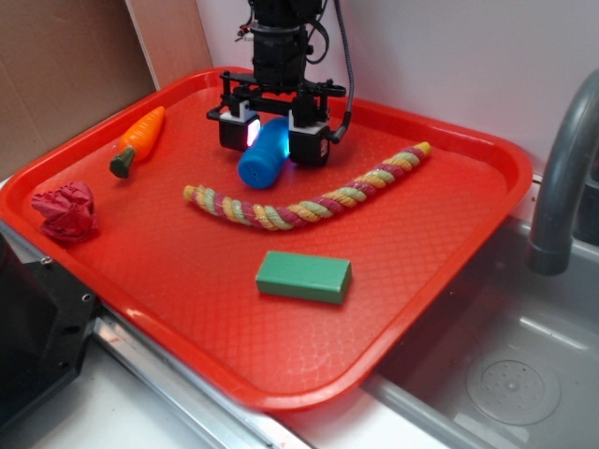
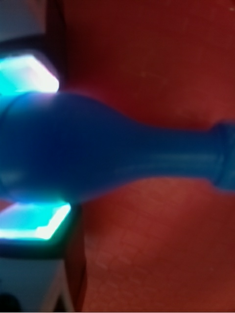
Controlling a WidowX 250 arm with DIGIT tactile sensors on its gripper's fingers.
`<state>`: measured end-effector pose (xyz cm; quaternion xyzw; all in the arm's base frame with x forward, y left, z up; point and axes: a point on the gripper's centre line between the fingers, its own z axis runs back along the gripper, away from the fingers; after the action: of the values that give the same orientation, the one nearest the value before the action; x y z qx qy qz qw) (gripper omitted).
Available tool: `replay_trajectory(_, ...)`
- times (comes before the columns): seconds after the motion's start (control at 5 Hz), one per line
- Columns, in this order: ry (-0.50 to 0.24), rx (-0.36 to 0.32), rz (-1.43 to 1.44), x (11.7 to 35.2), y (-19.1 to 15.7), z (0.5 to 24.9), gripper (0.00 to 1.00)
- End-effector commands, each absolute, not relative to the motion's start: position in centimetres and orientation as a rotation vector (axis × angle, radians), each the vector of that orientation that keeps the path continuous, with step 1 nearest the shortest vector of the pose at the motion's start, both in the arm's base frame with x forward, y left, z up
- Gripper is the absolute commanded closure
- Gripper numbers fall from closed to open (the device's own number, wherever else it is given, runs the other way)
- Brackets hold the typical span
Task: Grab the blue bottle.
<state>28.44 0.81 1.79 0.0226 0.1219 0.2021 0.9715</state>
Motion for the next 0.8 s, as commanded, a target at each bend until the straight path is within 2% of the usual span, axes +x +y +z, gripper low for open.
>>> replay_trajectory(0.0, 0.133, 0.189, 0.508, 27.9, 2.3, 9.9, 1.00)
replay_trajectory(0.2, 0.096, 0.124, 0.572, 25.2, 0.8, 14.8, 1.00)
replay_trajectory(0.4, 0.065, 0.063, 0.503, 21.4, -1.3, 19.7, 1.00)
replay_trajectory(0.6, 0.033, 0.074, 0.499, 19.7, -2.5, 24.5, 1.00)
